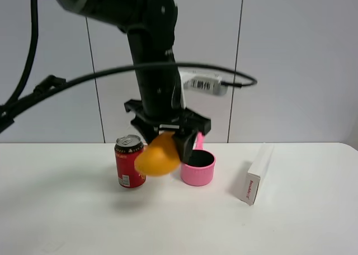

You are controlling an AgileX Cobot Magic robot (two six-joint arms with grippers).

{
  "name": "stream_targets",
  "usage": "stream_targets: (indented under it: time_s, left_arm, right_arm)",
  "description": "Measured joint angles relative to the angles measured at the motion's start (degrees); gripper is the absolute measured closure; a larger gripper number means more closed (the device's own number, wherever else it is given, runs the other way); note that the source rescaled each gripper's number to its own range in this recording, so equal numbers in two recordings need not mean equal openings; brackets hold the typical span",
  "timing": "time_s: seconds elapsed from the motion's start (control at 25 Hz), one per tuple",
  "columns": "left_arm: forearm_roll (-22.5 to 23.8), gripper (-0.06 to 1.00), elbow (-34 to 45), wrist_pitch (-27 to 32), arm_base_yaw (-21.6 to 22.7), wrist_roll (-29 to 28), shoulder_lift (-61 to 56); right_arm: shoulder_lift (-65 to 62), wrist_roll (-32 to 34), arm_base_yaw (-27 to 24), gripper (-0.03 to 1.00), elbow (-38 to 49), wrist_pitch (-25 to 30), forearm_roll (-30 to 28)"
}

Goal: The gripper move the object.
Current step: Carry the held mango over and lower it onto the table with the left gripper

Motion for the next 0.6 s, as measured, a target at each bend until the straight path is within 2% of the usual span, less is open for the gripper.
stream_targets:
  time_s: [0.12,0.28,0.4,0.6]
  left_arm:
    - [3.42,0.94,-10.35,5.49,-0.08,1.64,0.0]
    - [8.94,0.94,-21.86,6.38,0.96,6.09,0.0]
    - [10.21,0.94,-26.42,6.48,3.8,10.48,-0.04]
    - [10.11,0.94,-27.76,4.32,10.66,15.04,-0.04]
  right_arm:
    - [0.0,0.0,0.0,-0.03,0.0,0.0,0.0]
    - [0.0,0.0,0.0,-0.03,0.0,0.0,0.0]
    - [0.0,0.0,0.0,-0.03,0.0,0.0,0.0]
    - [0.0,0.0,0.0,-0.03,0.0,0.0,0.0]
